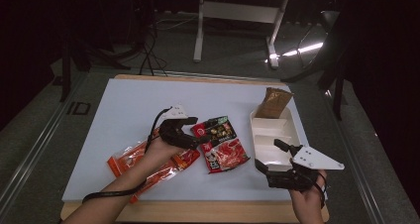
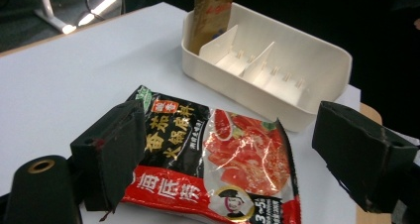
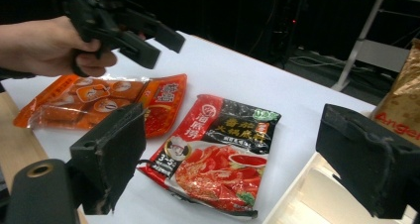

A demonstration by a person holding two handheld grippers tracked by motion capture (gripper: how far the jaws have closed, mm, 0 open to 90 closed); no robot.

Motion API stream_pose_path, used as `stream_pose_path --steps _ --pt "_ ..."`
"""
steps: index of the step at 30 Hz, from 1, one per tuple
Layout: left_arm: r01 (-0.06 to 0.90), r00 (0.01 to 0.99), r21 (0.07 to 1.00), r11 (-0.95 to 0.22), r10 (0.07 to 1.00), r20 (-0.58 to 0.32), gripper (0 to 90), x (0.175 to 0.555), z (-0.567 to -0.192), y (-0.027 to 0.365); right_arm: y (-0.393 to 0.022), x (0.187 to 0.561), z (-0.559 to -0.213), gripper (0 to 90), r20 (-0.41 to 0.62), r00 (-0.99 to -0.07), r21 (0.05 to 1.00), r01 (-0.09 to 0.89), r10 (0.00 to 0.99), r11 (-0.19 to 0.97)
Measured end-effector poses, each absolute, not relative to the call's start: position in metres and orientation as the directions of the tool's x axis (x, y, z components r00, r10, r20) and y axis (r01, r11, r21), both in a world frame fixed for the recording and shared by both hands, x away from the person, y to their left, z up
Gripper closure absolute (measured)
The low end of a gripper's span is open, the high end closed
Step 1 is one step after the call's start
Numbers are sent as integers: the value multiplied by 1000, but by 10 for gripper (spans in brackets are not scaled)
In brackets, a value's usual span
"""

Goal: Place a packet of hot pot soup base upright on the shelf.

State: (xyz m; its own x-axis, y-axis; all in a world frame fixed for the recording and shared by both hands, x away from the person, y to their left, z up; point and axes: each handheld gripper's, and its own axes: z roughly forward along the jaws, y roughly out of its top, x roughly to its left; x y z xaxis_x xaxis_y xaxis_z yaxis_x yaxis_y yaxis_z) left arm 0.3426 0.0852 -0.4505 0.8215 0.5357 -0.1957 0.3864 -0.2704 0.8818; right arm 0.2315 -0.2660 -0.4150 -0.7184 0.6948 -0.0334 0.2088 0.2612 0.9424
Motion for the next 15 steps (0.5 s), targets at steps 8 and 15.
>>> stream_pose_path --steps 8,15 --pt "393 809 861 -322 567 -157 156 365 -460 75 -263 230 -417 113 -35 -737 937 212 675 279" --pt "450 768 831 -327 617 -173 176 387 -469 72 -259 226 -416 108 -77 -721 941 177 688 290"
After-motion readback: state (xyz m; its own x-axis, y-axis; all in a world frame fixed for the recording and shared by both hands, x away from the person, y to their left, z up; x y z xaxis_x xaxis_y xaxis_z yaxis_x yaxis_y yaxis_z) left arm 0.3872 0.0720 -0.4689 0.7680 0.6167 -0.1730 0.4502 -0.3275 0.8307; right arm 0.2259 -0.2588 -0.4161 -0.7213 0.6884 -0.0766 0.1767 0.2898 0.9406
